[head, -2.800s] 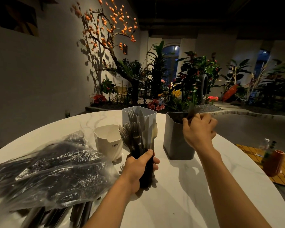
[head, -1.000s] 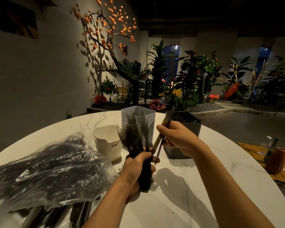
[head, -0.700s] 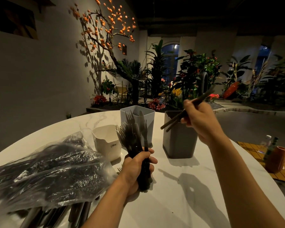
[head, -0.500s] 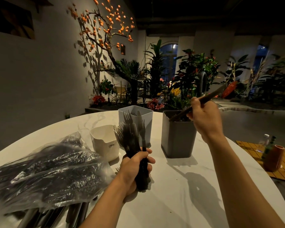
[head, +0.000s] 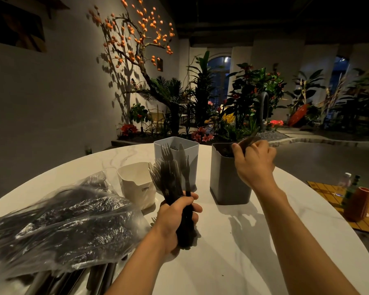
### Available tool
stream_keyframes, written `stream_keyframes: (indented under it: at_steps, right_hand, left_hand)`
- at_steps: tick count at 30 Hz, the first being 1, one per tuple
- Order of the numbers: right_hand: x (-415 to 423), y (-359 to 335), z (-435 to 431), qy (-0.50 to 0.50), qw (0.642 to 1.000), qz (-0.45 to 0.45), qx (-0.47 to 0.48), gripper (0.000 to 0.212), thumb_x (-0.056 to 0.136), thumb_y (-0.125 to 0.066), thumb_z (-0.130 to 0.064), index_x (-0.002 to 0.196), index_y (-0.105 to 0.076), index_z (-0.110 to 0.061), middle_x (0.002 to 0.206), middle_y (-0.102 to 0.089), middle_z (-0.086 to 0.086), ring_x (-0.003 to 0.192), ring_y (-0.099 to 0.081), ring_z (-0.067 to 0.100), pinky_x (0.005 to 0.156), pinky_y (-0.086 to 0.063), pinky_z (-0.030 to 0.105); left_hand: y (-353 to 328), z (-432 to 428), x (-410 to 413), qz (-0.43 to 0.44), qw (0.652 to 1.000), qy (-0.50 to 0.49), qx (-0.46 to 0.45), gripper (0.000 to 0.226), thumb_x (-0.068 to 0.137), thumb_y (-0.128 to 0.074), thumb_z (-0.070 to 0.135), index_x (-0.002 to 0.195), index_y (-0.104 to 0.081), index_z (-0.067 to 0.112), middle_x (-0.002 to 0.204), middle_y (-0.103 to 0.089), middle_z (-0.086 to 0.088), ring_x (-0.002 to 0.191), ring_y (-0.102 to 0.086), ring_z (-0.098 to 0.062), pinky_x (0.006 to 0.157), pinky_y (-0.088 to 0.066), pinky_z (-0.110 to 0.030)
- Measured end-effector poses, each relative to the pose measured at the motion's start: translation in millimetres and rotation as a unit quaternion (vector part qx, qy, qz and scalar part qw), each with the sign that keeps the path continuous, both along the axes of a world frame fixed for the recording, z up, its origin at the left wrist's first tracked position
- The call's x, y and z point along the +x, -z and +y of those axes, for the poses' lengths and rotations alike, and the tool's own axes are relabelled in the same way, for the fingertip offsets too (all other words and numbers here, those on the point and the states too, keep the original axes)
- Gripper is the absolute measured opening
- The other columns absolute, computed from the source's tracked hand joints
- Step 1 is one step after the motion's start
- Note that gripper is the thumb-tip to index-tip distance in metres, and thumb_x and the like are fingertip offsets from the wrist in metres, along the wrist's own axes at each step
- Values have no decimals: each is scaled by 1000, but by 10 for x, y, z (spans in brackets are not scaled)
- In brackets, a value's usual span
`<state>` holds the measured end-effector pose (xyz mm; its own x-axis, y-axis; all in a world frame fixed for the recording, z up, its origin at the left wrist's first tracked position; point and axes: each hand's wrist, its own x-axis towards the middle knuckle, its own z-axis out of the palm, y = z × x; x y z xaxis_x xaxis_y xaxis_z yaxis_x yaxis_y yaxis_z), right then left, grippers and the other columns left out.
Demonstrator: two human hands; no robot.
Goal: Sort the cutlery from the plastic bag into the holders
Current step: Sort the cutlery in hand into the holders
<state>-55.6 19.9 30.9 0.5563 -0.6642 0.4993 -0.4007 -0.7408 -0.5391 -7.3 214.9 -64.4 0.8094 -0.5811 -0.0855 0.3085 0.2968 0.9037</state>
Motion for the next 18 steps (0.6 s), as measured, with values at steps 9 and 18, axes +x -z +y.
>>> stream_keyframes:
  at_steps: [9,18]
  right_hand:
    - [-132,-110,-9,-27,960,-269,69,39,93,-72,-25,121,-56,-4,95,-63,-1,86,-62,12,68,-51,14]
    - [-127,-296,-122,-76,952,-287,81,22,105,-49,-35,85,-55,-26,94,-66,12,85,-68,25,75,-60,50]
  left_hand:
    - [-5,-1,-5,1,1000,7,4,14,100,-59,14,104,-69,5,76,-67,-11,60,-58,-18,58,-51,-30]
    - [-10,-5,-4,-7,1000,14,6,14,101,-57,13,104,-67,4,74,-67,-11,58,-57,-18,56,-52,-28]
